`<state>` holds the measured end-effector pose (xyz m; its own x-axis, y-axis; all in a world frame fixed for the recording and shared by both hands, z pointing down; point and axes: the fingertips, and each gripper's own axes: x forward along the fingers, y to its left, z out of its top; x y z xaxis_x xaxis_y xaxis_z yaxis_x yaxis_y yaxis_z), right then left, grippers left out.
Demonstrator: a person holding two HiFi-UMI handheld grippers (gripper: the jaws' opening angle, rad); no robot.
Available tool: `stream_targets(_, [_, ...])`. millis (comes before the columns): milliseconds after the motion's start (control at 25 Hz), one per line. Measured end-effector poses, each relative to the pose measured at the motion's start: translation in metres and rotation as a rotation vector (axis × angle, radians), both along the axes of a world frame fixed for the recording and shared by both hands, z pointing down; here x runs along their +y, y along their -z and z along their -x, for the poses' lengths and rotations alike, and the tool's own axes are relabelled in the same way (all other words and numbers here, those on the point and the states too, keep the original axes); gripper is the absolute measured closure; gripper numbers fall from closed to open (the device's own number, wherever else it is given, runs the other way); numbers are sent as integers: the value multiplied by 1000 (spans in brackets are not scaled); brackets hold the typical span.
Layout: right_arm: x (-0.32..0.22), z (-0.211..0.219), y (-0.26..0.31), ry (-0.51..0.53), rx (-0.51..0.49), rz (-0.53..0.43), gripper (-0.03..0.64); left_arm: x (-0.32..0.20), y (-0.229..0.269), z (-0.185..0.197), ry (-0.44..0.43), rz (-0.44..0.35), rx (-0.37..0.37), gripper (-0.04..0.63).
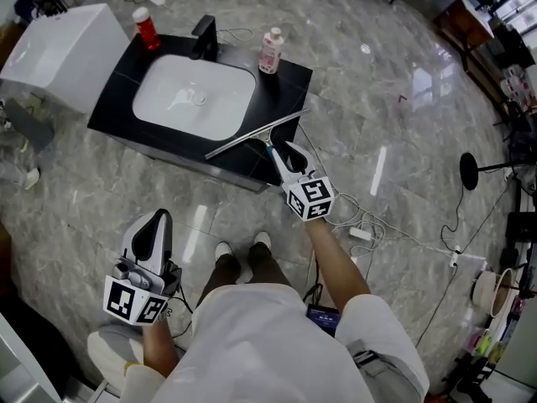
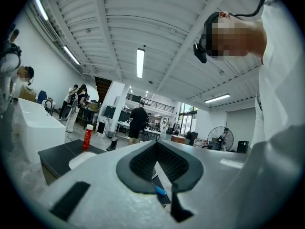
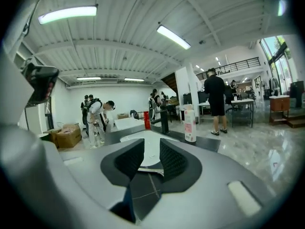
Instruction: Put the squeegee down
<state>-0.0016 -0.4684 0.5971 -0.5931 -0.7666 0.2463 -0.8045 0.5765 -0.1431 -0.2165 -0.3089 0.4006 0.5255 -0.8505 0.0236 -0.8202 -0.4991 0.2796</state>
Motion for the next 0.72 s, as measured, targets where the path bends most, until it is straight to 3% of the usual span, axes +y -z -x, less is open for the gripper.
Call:
stream_targets(360, [69, -15, 134, -21, -152, -224, 563, -6, 2, -27, -89, -18, 20, 594])
stream_targets(520, [96, -17, 195, 4, -177, -326, 609, -5, 6, -35, -120, -17, 20, 594])
stream_targets(720, [110, -16, 233, 6, -161, -387, 615, -6, 6, -37, -134, -13, 13, 592])
